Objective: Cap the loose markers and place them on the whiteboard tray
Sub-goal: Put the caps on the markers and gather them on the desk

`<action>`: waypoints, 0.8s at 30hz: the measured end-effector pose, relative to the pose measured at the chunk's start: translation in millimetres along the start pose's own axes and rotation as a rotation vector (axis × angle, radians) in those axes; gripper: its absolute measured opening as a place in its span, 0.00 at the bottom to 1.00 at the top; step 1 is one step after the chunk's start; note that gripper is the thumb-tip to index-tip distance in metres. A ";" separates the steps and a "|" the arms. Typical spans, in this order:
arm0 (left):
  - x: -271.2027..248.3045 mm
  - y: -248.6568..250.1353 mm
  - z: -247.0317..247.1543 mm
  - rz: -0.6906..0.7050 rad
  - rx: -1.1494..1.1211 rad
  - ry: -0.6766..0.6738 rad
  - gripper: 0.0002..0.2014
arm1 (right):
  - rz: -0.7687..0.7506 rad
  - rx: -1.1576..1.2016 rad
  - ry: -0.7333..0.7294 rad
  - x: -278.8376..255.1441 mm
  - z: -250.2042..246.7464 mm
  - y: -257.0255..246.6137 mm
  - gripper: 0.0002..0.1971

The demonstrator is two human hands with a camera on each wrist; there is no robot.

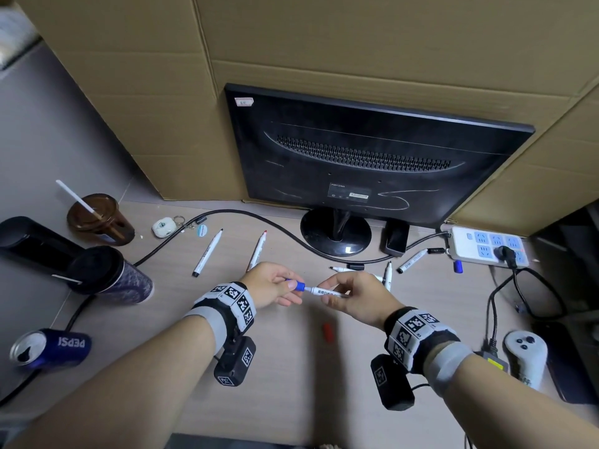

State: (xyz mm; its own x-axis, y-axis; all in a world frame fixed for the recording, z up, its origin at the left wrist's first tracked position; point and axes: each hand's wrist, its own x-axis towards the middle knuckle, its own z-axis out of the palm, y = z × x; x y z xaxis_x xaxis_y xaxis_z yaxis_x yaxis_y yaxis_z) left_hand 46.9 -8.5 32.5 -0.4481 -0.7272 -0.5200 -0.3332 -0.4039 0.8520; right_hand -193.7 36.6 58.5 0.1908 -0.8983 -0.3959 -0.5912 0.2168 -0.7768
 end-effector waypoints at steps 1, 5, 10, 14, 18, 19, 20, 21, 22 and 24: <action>-0.2 1.6 1.8 0.003 -0.002 -0.016 0.08 | -0.009 0.003 -0.004 -0.1 0.1 -0.6 0.05; -1.1 7.5 6.7 0.011 0.035 -0.052 0.06 | 0.003 0.030 -0.027 -0.1 -3.3 -0.8 0.04; -0.3 12.4 8.3 0.056 0.116 -0.012 0.06 | 0.027 0.035 -0.053 -0.8 -9.2 1.3 0.03; 1.3 18.1 12.2 0.079 0.120 -0.020 0.08 | 0.030 0.026 -0.055 0.5 -14.4 -2.3 0.02; 2.5 21.3 12.9 0.096 0.123 -0.014 0.05 | 0.030 0.038 -0.059 0.6 -18.6 -4.7 0.02; 3.4 22.4 11.9 0.095 0.125 -0.016 0.05 | 0.025 0.048 -0.065 0.7 -19.3 -5.6 0.02; 4.4 23.7 10.7 0.091 0.125 -0.022 0.05 | 0.018 0.053 -0.076 1.2 -20.2 -6.6 0.02; 5.5 24.6 9.5 0.084 0.125 -0.030 0.05 | 0.011 0.056 -0.089 1.9 -21.5 -7.4 0.02; 6.9 25.2 8.7 0.075 0.126 -0.039 0.05 | 0.007 0.053 -0.101 3.0 -23.0 -6.8 0.02; 9.8 23.9 9.5 0.055 0.134 -0.042 0.04 | 0.009 0.024 -0.113 4.5 -26.6 -1.1 0.02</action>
State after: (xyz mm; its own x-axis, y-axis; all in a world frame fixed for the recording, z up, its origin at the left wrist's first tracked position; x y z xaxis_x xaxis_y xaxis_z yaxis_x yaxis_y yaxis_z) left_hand 26.6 -20.0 47.2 -0.5023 -0.7208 -0.4777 -0.4139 -0.2846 0.8647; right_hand -212.9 22.1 70.6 0.2735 -0.8477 -0.4545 -0.5749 0.2347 -0.7838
